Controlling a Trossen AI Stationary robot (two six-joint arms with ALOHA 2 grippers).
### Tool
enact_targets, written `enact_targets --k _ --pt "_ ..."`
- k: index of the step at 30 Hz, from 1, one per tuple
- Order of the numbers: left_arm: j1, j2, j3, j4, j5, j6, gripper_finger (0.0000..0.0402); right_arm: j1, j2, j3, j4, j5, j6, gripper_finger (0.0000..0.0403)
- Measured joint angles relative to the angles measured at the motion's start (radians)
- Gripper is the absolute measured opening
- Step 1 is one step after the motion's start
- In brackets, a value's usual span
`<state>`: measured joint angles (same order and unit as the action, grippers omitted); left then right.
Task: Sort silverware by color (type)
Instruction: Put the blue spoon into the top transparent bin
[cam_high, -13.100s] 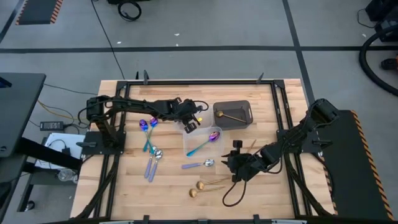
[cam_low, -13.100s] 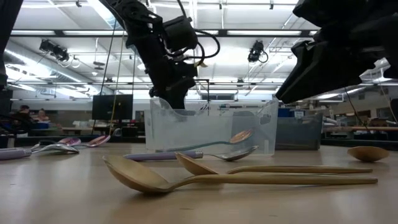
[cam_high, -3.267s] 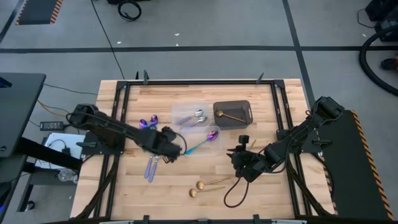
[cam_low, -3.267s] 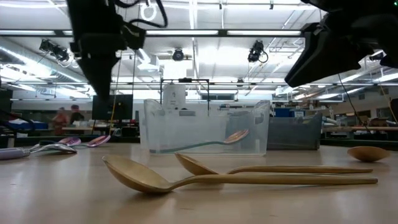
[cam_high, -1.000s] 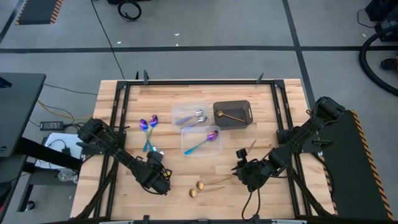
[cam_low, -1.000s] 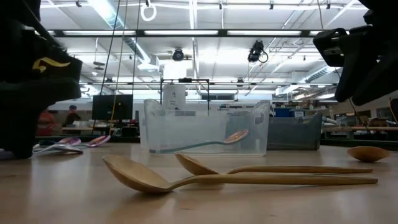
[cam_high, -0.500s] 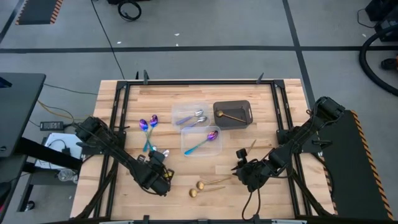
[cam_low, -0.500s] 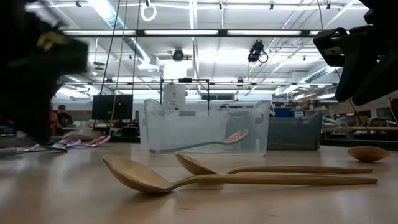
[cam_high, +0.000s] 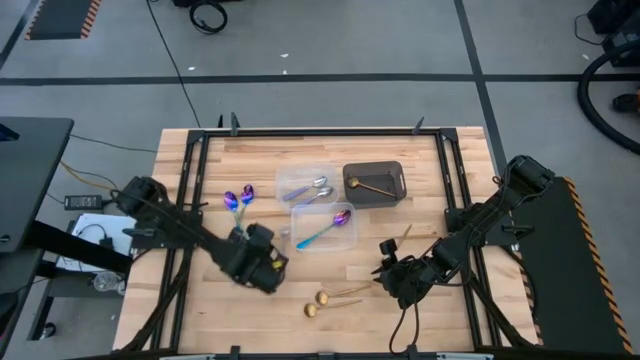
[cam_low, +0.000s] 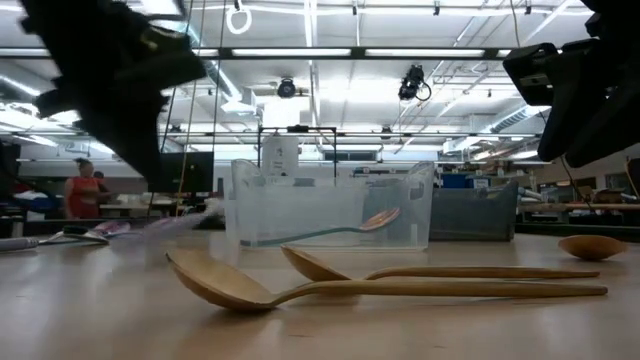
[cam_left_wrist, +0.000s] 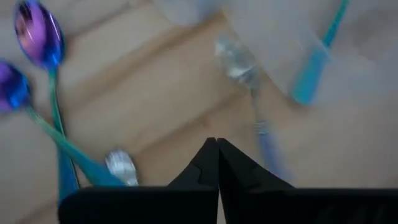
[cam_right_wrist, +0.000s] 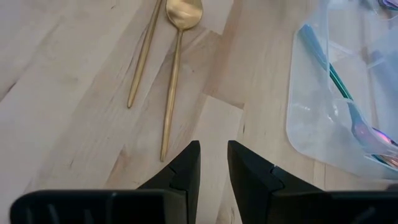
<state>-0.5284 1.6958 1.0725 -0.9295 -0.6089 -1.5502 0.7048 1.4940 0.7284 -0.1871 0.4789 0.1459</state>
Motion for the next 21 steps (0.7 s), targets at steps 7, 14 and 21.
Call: enact_targets --k 7,14,21 --pt "0.115 -0.028 0.001 0.022 0.070 0.096 0.0013 0.009 0.000 0.000 -0.001 -0.001 0.019 0.0091" --pt "0.164 -0.019 0.001 0.144 0.152 0.140 0.0068 0.042 0.000 0.000 -0.001 -0.001 0.044 0.0091" --pt "0.171 0.013 0.001 0.180 0.173 0.086 0.0123 0.062 0.000 0.000 -0.002 0.008 0.071 0.0091"
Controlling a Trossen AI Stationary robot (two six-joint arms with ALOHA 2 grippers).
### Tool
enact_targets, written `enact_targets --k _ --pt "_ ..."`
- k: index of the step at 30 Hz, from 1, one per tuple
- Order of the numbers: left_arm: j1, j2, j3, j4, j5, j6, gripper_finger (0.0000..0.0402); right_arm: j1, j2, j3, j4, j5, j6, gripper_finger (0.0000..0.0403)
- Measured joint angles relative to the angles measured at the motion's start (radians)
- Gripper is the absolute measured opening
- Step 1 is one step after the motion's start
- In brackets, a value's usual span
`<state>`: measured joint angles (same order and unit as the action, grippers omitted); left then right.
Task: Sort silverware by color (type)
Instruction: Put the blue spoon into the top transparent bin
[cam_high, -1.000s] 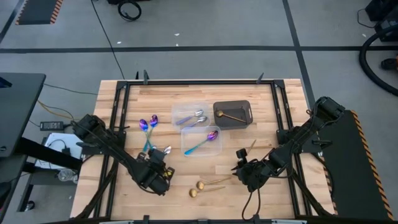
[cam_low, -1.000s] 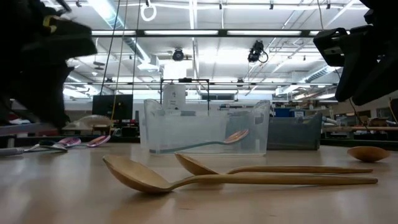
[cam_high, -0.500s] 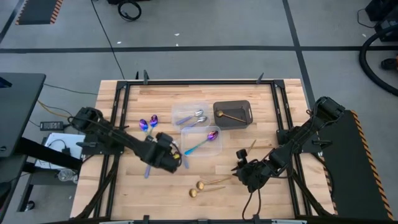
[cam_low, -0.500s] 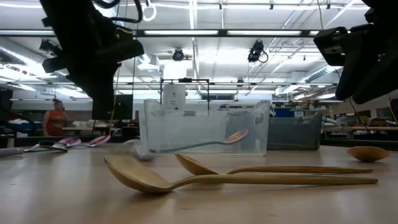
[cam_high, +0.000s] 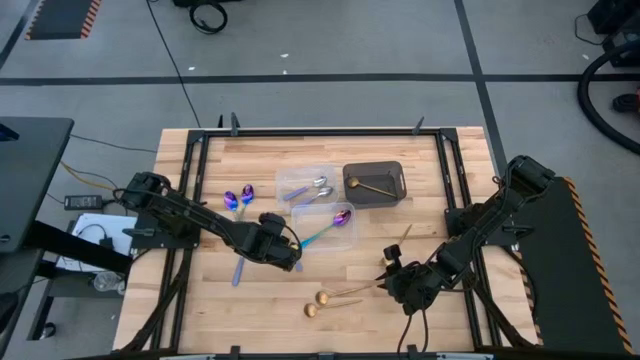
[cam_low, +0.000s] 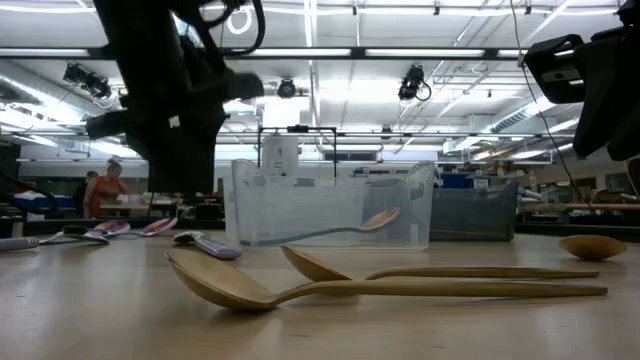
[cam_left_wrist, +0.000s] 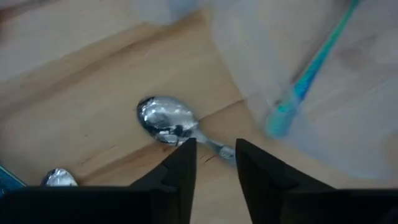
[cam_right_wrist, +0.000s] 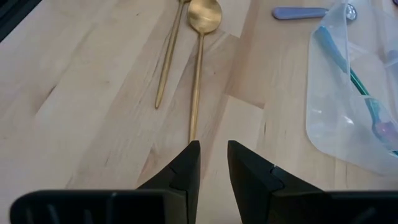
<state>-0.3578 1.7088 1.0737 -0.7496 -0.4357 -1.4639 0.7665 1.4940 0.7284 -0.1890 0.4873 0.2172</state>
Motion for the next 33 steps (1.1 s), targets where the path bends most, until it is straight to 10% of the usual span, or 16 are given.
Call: enact_targets --k 13,33 --pt "-0.022 0.093 0.000 0.020 0.013 -0.189 0.0135 0.010 0.000 0.000 -0.008 0.019 0.010 0.0091" --pt "0.011 0.178 0.006 0.025 0.085 -0.055 0.0098 0.010 0.000 0.000 -0.024 0.025 0.008 0.0091"
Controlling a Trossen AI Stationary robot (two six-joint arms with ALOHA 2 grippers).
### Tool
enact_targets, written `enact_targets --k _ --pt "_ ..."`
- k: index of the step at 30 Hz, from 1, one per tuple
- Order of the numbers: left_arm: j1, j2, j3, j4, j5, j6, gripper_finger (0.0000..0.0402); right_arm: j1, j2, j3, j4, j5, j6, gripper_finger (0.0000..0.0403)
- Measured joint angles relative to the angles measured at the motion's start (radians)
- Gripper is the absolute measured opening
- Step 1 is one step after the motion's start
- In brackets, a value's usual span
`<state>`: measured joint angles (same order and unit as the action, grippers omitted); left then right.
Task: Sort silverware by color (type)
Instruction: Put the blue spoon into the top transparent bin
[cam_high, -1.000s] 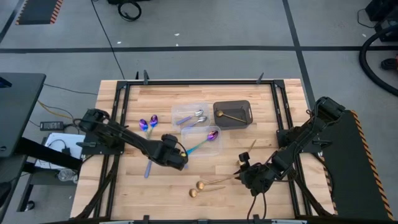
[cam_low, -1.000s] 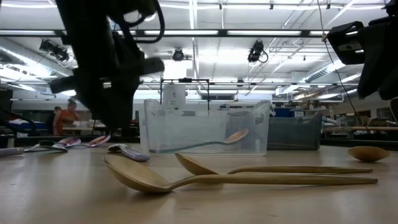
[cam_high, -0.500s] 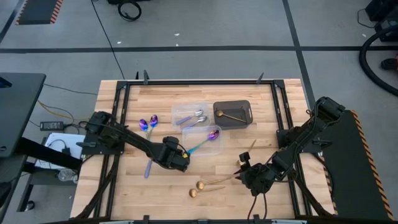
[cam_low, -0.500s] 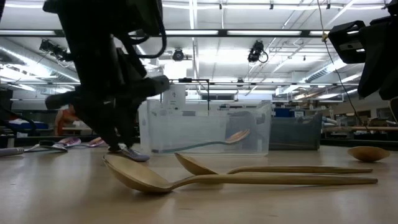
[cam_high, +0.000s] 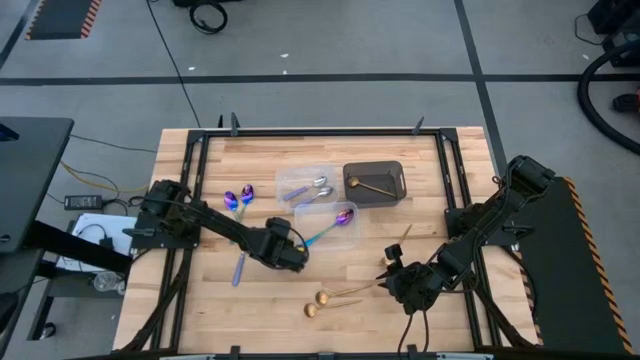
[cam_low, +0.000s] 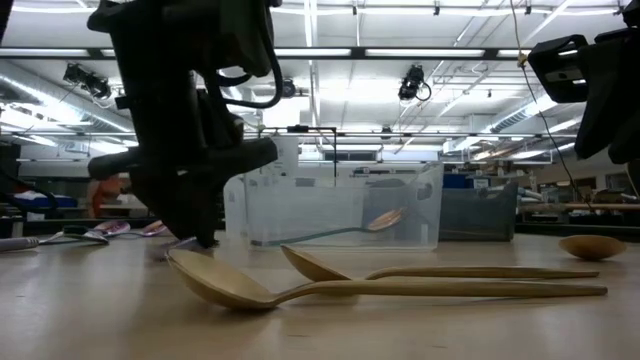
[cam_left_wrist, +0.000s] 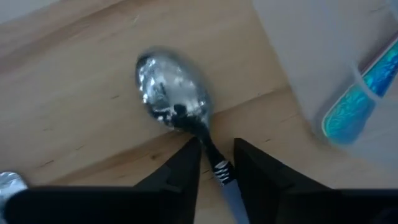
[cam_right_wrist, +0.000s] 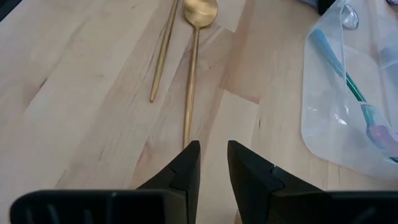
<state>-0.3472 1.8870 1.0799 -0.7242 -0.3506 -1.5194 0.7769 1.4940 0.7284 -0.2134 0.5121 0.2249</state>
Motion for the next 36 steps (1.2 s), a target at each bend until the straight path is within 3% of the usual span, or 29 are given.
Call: enact_targets --k 8,36 --pt "-0.002 -0.004 -0.002 -0.052 0.070 0.078 0.0017 0.000 0.000 0.000 0.000 0.001 0.000 0.0091" --pt "-0.003 -0.149 -0.007 -0.058 -0.005 0.185 0.0004 0.000 0.000 0.000 0.000 0.011 -0.001 0.0091"
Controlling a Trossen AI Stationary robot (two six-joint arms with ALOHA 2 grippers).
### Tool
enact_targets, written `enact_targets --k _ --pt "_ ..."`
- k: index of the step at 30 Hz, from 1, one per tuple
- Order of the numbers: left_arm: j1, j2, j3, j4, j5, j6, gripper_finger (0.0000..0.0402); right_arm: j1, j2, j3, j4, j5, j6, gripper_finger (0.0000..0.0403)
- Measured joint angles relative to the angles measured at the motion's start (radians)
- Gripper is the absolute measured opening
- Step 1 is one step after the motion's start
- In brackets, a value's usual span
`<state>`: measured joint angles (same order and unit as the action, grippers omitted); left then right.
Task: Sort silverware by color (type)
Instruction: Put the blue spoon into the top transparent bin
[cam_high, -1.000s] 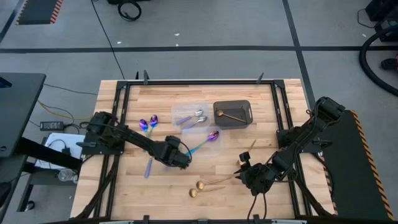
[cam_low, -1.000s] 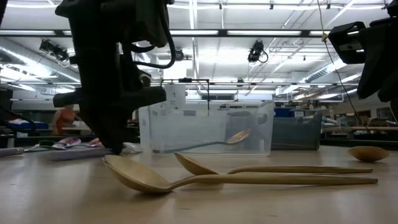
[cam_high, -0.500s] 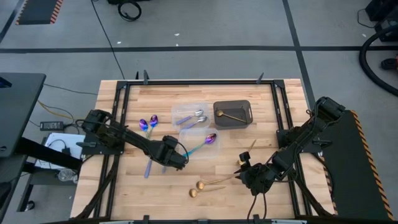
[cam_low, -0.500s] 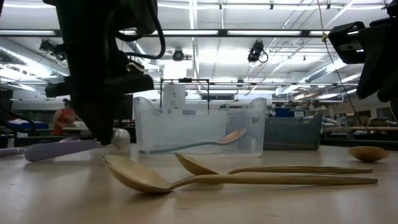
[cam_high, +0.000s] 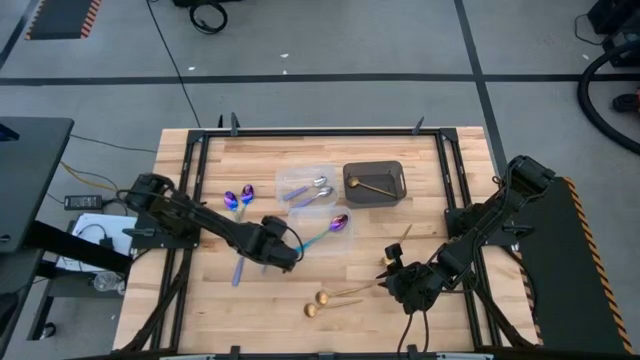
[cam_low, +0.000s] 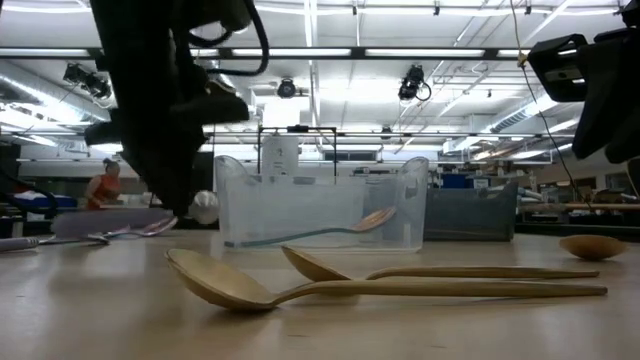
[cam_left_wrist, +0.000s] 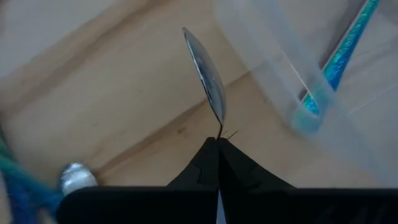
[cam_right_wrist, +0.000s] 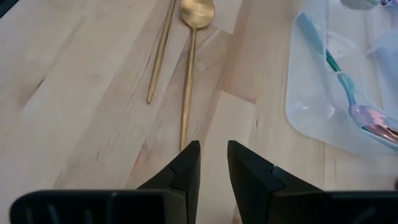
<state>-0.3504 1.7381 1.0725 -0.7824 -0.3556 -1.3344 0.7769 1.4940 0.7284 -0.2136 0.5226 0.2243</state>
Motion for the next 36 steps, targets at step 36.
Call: enact_targets --k 36 --pt "0.370 -0.272 0.001 0.410 -0.193 1.165 0.0005 0.000 0.000 0.000 -0.004 0.012 -0.006 0.0091"
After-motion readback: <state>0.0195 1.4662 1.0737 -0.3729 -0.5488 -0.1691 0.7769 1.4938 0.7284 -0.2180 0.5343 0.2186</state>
